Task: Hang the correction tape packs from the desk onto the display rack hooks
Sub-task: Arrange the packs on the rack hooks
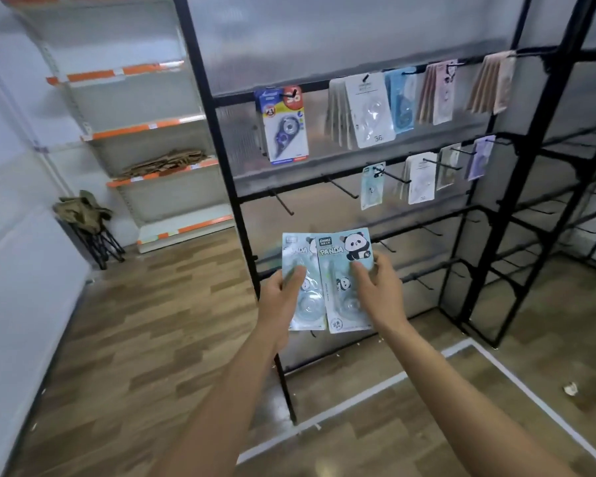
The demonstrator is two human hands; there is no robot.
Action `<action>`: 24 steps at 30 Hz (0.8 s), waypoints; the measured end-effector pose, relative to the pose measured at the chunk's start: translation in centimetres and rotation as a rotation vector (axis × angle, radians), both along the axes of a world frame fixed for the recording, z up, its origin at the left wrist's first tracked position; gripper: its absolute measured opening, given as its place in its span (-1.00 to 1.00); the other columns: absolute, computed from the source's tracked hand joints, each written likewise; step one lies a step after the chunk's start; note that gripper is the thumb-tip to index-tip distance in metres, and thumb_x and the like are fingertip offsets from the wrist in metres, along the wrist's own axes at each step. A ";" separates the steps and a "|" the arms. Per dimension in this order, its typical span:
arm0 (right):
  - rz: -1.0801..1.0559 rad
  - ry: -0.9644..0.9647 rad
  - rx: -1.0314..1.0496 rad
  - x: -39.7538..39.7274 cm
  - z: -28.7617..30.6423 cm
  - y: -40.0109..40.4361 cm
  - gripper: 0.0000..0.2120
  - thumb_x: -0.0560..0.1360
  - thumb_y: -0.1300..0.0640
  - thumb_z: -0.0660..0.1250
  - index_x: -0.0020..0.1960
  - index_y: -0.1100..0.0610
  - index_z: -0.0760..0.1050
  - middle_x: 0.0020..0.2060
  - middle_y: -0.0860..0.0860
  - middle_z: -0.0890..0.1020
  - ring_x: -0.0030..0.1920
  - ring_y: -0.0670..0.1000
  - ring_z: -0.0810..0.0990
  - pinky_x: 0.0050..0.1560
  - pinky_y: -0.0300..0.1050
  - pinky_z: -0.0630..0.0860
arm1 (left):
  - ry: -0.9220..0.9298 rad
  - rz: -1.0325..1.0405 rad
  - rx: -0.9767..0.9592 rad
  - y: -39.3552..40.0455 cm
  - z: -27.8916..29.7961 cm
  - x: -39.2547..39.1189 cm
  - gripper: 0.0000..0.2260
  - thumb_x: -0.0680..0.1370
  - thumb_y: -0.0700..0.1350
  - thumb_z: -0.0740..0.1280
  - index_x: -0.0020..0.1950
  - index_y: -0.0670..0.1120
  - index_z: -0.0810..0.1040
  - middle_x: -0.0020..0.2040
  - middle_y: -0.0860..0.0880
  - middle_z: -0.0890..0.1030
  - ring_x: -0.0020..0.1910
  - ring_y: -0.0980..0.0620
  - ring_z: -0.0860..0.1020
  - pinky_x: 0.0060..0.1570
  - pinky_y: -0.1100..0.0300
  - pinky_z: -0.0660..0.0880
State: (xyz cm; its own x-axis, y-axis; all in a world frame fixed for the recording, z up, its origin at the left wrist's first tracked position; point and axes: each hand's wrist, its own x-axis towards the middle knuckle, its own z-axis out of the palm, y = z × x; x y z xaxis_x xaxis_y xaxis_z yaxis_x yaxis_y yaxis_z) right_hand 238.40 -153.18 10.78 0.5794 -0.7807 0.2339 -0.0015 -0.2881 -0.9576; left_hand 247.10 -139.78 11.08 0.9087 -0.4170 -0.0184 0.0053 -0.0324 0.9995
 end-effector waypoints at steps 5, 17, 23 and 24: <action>-0.154 0.037 -0.041 2.2 1.2 -8.1 -0.91 0.53 0.03 0.26 -0.10 0.04 0.44 -0.34 -0.16 0.51 -0.31 -0.19 0.45 -0.29 -0.18 0.37 | -0.047 -0.125 0.005 -9.0 1.1 3.6 -0.92 0.50 -0.01 0.41 -0.08 0.01 0.59 -0.18 0.05 0.65 -0.23 0.11 0.59 -0.24 0.27 0.52; -0.201 0.103 -0.012 6.8 -1.0 -26.5 -0.92 0.52 0.15 0.28 -0.12 0.14 0.43 -0.40 -0.09 0.45 -0.37 -0.16 0.39 -0.31 -0.12 0.23 | -0.013 -0.167 0.021 -27.7 -1.5 7.6 -0.90 0.57 -0.05 0.33 0.05 0.00 0.58 -0.04 -0.03 0.70 -0.04 -0.07 0.66 -0.02 -0.03 0.62; -0.053 0.110 0.001 9.2 -1.7 -35.0 -0.77 0.50 0.17 0.29 -0.30 0.05 0.35 -0.45 -0.09 0.41 -0.49 -0.21 0.38 -0.49 -0.41 0.30 | 0.006 0.017 0.036 -35.2 -2.7 8.6 -0.93 0.58 -0.03 0.31 0.02 0.04 0.56 0.00 -0.02 0.67 -0.01 -0.06 0.64 0.04 -0.07 0.58; -0.026 0.111 0.015 9.7 -1.7 -36.1 -0.79 0.51 0.16 0.29 -0.28 0.04 0.37 -0.44 -0.08 0.43 -0.50 -0.25 0.40 -0.51 -0.42 0.30 | -0.003 0.047 0.040 -35.9 -2.8 8.8 -0.95 0.58 -0.02 0.30 0.00 0.07 0.55 0.00 0.00 0.66 -0.02 0.00 0.63 0.01 0.01 0.58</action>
State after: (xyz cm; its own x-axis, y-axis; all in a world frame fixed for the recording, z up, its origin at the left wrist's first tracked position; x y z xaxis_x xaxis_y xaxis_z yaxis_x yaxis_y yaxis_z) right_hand 248.05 -189.25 9.04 0.5808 -0.7986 0.1575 -0.1155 -0.2724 -0.9552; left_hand 255.88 -175.72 8.27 0.9274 -0.3727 -0.0312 0.0045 -0.0723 0.9974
